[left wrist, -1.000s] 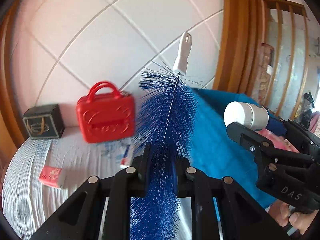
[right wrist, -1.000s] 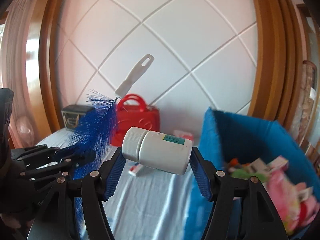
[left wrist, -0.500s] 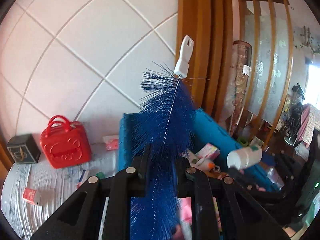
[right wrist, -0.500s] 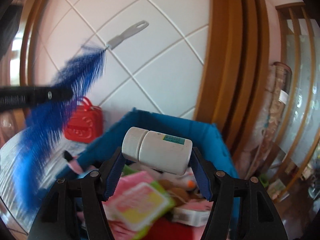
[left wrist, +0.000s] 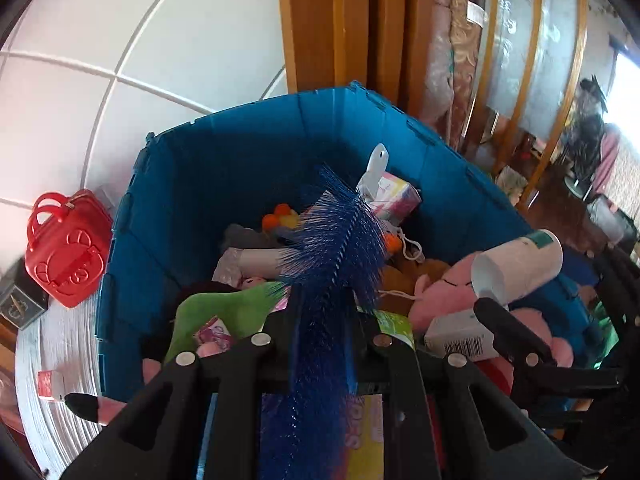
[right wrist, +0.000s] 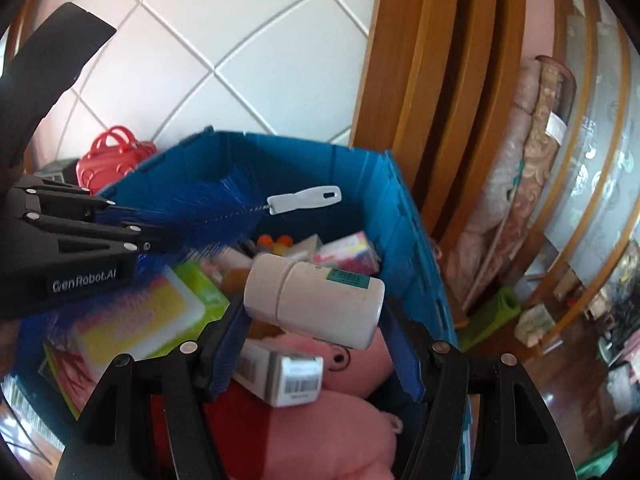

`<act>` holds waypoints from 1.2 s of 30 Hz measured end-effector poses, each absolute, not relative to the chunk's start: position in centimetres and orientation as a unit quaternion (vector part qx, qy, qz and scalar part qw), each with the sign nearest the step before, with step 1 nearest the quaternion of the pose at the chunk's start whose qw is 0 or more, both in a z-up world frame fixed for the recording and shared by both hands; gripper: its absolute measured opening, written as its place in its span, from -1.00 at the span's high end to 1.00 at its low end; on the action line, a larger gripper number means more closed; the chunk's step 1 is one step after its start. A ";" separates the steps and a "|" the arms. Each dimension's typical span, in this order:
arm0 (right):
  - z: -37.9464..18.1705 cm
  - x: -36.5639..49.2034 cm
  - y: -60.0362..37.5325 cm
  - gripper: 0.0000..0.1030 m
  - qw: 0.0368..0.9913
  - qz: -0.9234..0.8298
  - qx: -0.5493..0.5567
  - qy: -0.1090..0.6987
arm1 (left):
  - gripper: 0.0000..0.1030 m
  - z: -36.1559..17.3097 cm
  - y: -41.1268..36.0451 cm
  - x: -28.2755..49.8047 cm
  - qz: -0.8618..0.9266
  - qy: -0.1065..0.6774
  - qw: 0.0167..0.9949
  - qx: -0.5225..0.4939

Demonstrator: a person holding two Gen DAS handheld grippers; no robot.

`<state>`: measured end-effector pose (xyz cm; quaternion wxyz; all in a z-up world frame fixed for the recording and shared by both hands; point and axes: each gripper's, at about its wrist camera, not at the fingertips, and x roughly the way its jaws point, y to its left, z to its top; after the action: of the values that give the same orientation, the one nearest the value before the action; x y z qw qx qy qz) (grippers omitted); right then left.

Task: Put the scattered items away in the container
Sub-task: 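Carry the bottle brush and pill bottle into the blue bin and release, then withdraw both tools from the bin back over the bed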

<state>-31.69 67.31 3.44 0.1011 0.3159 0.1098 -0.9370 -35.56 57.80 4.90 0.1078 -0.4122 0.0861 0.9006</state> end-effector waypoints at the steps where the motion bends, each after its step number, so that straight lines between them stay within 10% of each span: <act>1: 3.2 -31.7 67.5 -0.27 0.100 -0.936 0.320 0.110 | 0.59 5.0 58.1 -35.1 0.903 0.097 0.102 -0.406; 7: 2.1 -31.4 68.9 -0.27 0.106 -0.934 0.328 0.096 | -0.04 5.8 58.7 -32.5 0.912 0.099 0.107 -0.385; 20: 2.8 -28.2 70.5 -0.92 0.105 -0.949 0.290 0.064 | -0.25 6.5 57.4 -25.4 0.939 0.090 0.098 -0.317; 36: 3.5 -20.0 71.6 -1.00 0.111 -0.959 0.261 0.011 | -0.44 6.0 54.4 -18.5 0.954 0.041 0.075 -0.288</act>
<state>-20.03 71.61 3.50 0.1109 0.2611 0.0111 -0.9588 -18.53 54.44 6.02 0.0754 -0.2875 0.0411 0.9539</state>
